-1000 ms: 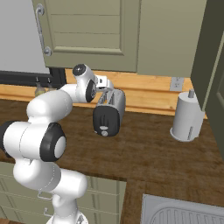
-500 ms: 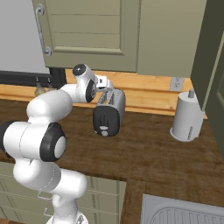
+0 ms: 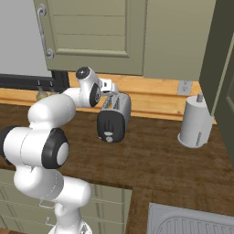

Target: Start the toaster. Once the lever pops up, take the bread to the plate on the dining counter.

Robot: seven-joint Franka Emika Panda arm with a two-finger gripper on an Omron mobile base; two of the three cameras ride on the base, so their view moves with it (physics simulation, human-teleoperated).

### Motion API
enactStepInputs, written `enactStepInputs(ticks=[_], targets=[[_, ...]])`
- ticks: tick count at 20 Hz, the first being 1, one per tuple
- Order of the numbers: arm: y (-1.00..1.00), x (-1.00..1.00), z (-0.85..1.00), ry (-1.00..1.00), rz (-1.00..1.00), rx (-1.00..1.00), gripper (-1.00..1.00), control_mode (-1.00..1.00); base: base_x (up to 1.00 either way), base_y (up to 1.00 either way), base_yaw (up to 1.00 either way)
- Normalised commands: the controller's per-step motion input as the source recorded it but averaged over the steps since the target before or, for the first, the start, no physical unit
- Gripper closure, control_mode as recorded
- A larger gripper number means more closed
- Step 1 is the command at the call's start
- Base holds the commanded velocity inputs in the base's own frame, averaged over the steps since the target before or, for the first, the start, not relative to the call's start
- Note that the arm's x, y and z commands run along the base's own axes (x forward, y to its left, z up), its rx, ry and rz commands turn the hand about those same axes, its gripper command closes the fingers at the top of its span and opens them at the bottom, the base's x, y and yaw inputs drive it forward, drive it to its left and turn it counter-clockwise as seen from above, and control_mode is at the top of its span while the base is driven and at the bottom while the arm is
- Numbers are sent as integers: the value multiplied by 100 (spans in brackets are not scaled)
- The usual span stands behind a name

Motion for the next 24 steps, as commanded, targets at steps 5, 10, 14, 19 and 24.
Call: enactStepInputs(ticks=[5,10,14,19,24], targets=[[0,0,0,0,0,0,-100,-100,0,0,0],[0,0,0,0,0,0,-100,-100,0,0,0],[0,0,0,0,0,0,-100,-100,0,0,0],[0,0,0,0,0,0,-100,-100,0,0,0],[0,0,0,0,0,0,-100,-100,0,0,0]])
